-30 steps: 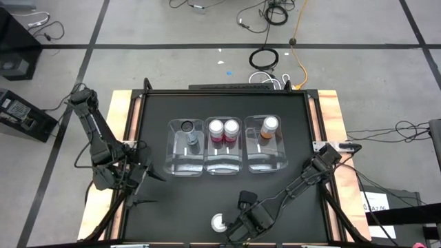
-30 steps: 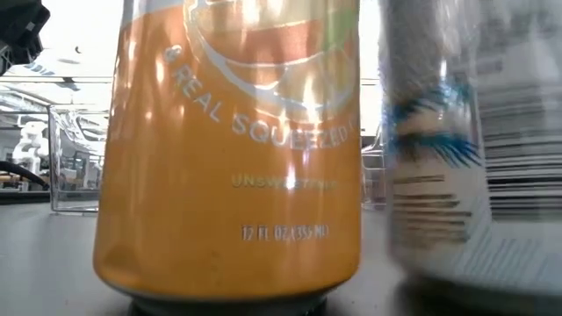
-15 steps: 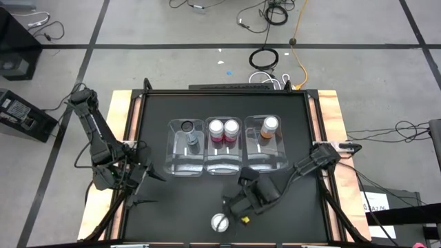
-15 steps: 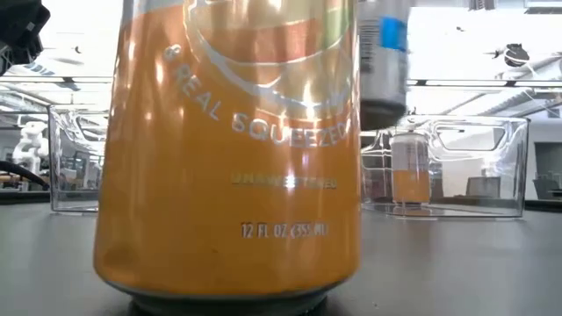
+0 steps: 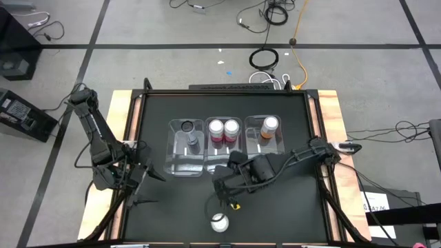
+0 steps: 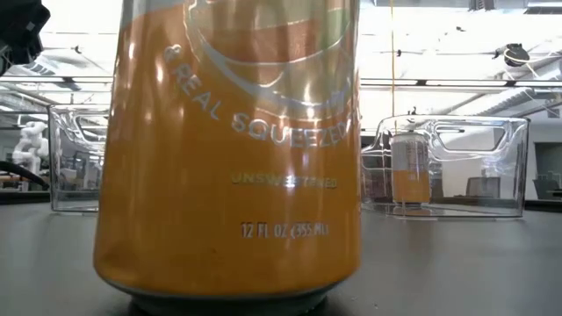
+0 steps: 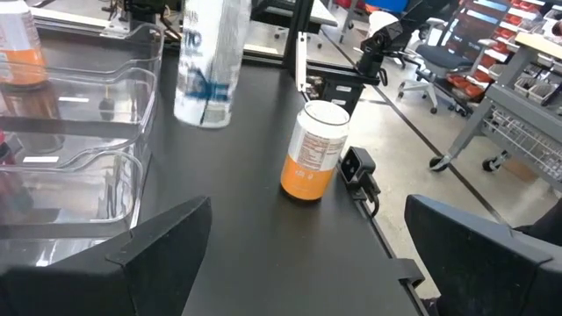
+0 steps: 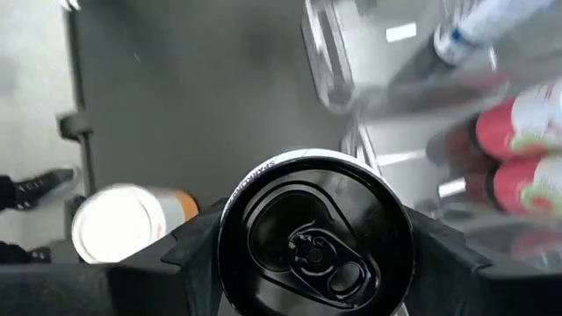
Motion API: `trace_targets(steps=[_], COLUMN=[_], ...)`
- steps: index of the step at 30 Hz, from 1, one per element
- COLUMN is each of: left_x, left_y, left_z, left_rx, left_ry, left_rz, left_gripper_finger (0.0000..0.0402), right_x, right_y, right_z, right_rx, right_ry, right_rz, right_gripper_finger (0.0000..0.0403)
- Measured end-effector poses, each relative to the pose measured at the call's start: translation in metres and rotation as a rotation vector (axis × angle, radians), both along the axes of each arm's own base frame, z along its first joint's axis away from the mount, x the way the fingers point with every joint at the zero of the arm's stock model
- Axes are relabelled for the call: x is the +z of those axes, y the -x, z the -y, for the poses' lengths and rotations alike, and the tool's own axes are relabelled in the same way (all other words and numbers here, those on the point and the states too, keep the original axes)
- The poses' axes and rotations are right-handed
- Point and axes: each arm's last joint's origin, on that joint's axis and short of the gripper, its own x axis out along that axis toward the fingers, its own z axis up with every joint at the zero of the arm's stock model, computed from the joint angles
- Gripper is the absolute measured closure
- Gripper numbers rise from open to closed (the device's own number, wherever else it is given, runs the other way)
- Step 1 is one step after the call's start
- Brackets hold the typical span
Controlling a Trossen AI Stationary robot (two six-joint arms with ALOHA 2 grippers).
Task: Sort soda cans
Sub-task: Put the blue soda can into the left transparent bin
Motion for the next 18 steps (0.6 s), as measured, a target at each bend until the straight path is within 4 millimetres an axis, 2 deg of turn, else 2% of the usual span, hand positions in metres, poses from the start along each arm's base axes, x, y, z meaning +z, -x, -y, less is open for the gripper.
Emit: trace_targets(steps=[8, 15, 18], left_x=[0.0, -0.001, -0.001], left_y=[0.0, 0.0, 0.0], left_z=[0.0, 0.0, 0.0], left_rx=[0.0, 0.0, 0.0], left_ry=[-0.005, -0.008, -0.008], left_rz=[-0.002, -0.004, -0.004], left_gripper_finger=[0.0015, 0.0015, 0.0015], right_x=[0.009, 0.024, 0.024], right_y=[-0.021, -0.041, -0.045], right_z=[0.035, 0.064, 0.08], right_rx=[0.006, 0.037, 0.025], right_ry=[0.015, 0.048, 0.065], right_rz=[0.106, 0.293, 0.296], right_gripper_finger=[0.0161, 0.0161, 0.0161])
